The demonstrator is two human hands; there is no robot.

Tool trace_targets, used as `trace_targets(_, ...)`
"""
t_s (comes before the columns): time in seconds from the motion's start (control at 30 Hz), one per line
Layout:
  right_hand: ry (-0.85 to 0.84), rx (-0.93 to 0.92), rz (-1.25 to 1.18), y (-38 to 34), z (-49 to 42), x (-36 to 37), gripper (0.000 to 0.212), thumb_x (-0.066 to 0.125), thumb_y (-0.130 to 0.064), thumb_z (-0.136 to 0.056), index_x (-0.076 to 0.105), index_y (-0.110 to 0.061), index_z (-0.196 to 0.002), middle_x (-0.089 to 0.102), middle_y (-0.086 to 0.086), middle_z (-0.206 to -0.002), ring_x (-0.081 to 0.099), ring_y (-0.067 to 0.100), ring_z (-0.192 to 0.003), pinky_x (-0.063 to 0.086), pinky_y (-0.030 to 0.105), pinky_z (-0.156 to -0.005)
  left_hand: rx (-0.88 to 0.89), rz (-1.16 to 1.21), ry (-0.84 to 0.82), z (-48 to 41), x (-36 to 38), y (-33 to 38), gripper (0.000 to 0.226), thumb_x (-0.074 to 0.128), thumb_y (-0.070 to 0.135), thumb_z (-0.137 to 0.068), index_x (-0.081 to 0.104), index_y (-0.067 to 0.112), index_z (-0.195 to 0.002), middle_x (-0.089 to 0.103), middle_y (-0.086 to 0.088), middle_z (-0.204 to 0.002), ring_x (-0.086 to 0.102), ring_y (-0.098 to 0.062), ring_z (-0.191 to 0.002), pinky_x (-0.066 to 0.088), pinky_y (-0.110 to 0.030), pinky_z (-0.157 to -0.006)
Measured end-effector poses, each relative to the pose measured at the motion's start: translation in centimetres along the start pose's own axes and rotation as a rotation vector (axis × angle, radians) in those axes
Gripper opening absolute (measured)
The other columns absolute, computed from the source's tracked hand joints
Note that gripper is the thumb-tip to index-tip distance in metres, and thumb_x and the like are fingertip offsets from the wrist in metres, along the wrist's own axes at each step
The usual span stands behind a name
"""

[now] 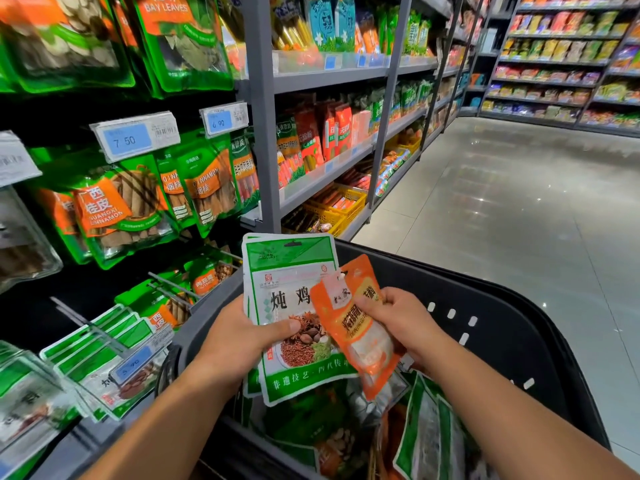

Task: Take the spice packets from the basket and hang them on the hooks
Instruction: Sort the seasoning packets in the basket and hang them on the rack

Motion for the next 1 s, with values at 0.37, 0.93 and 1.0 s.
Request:
trace_targets(0.37,0.089,-0.045,-0.279,-1.6,-0.2,-1.0,0.024,0.073,-0.02,-0.093,0.065,-0.001,-0.104,0.077,0.022,-0.1,0.076,0.035,-0.089,0.061,0.055,-0.084,0.095,-0.004,0.195,0.6,-1.4,1.8,0.04,0.082,-0.001,-0.08,0.071,0.027,-0.106,0.08,0.01,-0.099,0.077,-0.011,-0.089,0.057,-0.033,-0.083)
trace_targets(0.93,0.05,-0.251,-0.351,-12.9,4.9,3.2,0.017,0.071,-0.018,-0.095,0.069,-0.007,-0.108,0.079,0.013,-0.096,0.077,0.033,-0.088,0.061,0.052,-0.084,0.226,0.041,0.338,5.9,-8.5,10.4,0.039,0.084,0.0,-0.075,0.073,0.011,-0.111,0.08,-0.008,-0.095,0.076,-0.023,-0.079,0.06,-0.028,-0.065)
trace_targets(1.0,0.013,-0.283,-0.367,-14.8,5.7,4.6,0.018,0.07,-0.018,-0.095,0.07,-0.007,-0.11,0.079,0.014,-0.098,0.077,0.034,-0.09,0.06,0.054,-0.087,0.242,0.019,0.367,7.4,-9.8,11.9,0.041,0.091,0.011,-0.068,0.075,0.014,-0.106,0.08,-0.01,-0.093,0.074,-0.034,-0.081,0.062,-0.039,-0.072)
Point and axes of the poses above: each hand's wrist, its own z-axis away from the middle knuckle, its own x-axis out of the palm, y = z × x, the point moved 6 cm from there along -z, towards the middle knuckle
